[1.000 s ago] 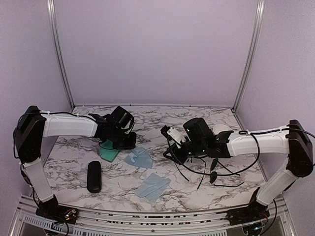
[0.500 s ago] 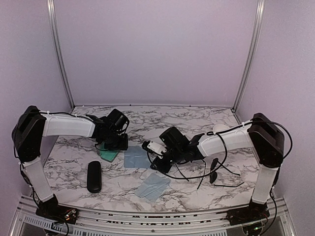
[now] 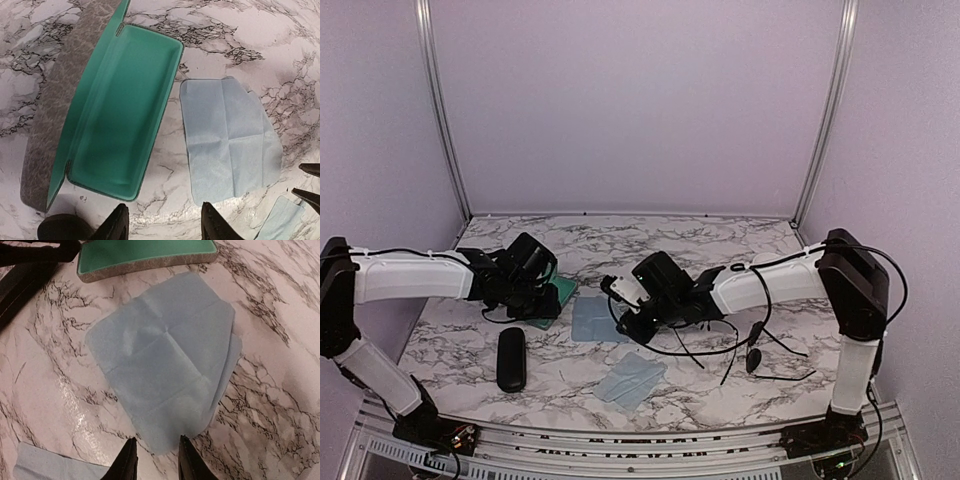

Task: Organize the sunglasses
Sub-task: Place the glasses cleaning cloth at the center of the board, then move the glasses cleaning cloth to the center of the board.

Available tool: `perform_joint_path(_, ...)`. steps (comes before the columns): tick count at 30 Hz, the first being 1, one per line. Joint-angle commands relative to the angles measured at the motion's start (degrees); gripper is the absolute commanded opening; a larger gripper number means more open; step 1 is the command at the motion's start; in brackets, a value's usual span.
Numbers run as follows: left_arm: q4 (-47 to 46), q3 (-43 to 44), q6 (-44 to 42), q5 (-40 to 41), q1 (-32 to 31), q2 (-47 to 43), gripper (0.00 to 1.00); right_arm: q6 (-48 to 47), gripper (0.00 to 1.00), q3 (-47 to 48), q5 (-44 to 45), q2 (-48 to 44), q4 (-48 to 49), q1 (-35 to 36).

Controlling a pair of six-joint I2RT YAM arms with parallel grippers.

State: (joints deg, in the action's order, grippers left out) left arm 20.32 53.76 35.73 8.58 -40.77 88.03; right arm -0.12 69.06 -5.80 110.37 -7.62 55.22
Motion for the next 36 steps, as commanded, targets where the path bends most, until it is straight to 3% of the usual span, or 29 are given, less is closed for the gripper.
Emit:
perform_joint_path(1,3.7,-1.3,1.1,2.3,-0.2,-6.6,0.49,8.1,0.28,7.9,6.7,4.4,0.3,5.0)
perform_joint_path(14,9.2,-1.9,1.3,4.6,0.2,-16.0,0.50,13.2,0.06,25.6,13.2,21.6,-2.8,10.5)
perform_joint_path(21,9.1,-3.9,2.2,4.7,0.2,-18.0,0.49,12.2,0.03,25.1,14.5,23.4,-2.8,10.5)
perform_joint_path(28,9.1,-3.6,2.3,4.9,0.2,-17.8,0.48,12.0,0.00,17.2,15.2,20.7,-0.9,9.9)
perform_joint_path(36,8.9,-4.4,2.9,5.1,0.2,-18.1,0.47,10.2,0.08,21.7,11.3,25.3,-3.3,7.9)
